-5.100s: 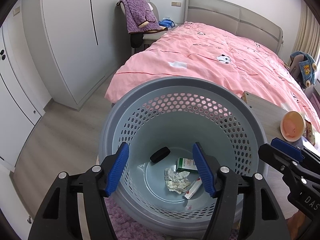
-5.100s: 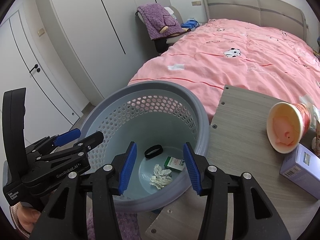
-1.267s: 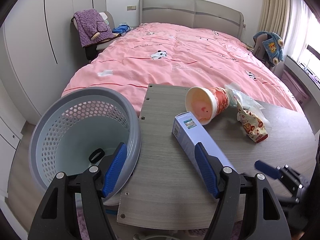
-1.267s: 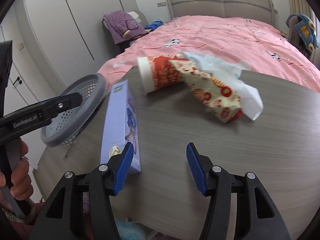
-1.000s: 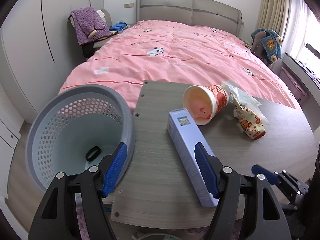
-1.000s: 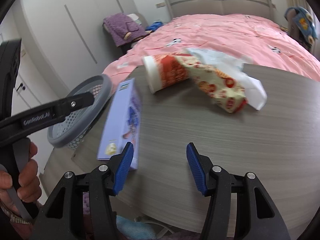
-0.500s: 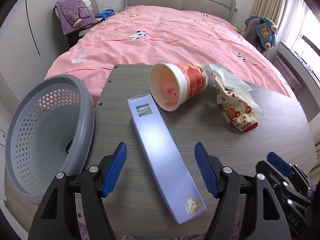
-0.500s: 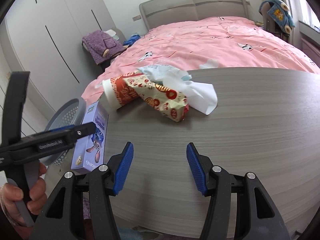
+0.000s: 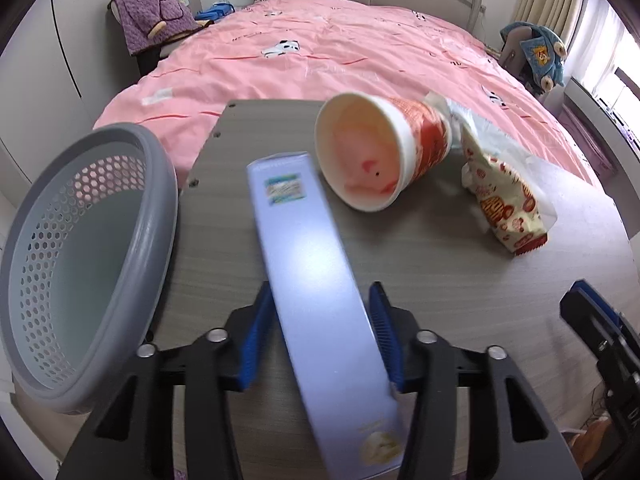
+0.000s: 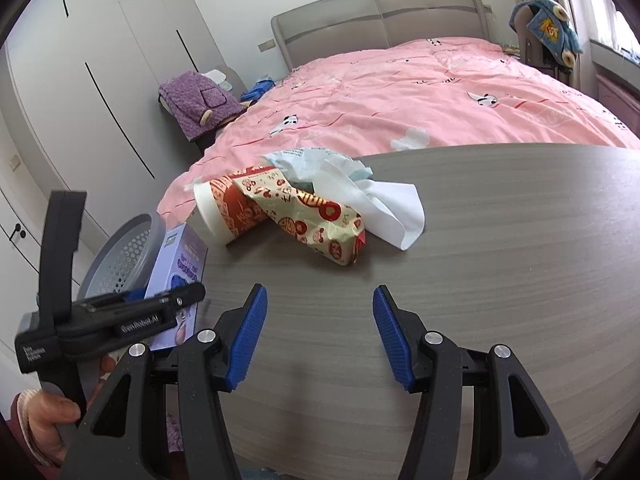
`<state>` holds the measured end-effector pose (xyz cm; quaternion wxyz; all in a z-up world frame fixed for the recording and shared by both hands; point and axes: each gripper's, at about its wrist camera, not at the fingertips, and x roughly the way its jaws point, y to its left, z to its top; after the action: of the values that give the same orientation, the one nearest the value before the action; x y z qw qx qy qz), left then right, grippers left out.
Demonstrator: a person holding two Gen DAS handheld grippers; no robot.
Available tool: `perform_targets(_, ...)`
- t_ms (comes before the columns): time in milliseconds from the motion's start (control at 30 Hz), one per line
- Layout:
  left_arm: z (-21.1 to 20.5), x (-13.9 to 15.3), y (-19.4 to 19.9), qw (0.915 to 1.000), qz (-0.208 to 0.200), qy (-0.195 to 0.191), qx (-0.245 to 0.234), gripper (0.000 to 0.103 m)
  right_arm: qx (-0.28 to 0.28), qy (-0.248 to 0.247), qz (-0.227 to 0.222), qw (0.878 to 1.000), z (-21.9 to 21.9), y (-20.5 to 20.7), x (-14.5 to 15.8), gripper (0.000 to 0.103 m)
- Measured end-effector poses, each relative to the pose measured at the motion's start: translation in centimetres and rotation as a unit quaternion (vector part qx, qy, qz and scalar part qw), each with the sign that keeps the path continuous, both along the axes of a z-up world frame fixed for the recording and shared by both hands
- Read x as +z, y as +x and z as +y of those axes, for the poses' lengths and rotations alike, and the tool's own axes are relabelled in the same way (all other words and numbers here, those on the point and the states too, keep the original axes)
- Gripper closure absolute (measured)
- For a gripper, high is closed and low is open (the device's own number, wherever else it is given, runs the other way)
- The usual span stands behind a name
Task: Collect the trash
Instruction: 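Move the left gripper onto the long lavender box and close on it, then lift the lavender box with the left gripper while the right gripper grasps the snack wrapper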
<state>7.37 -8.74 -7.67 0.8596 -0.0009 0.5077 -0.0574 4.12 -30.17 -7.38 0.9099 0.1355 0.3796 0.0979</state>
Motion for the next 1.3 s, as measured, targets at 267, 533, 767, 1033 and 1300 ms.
perform_targets(267,1.2,0.1,-0.6,0.9999,-0.005,-0.006,-0.007,0.073,0.013,-0.016,-0.005,1.0,1.0,0.7,-0.1,0.049)
perform_targets(533,2.5,2.3,-2.0,0.9993,-0.038,0.0,-0.004,0.073,0.043,-0.062,-0.025,0.997,2.1,2.7,0.7,0.049)
perform_targets(767,3.8,3.7,-2.4,0.9985,-0.055,-0.003,0.007,0.073,0.063,-0.083,-0.032,0.994,3.0,5.4,1.3,0.049)
perform_targets(1033,4.6,4.7,-2.5,0.9978,-0.064,-0.012,0.012,0.072,0.077,-0.123,-0.026,0.989,4.5,8.0,0.9,0.049)
perform_targets(1300,5.2,5.0,-2.3,0.9975,-0.065,-0.018,0.019,0.072,0.089,-0.184,-0.02,0.979,6.0,8.2,-0.1,0.065)
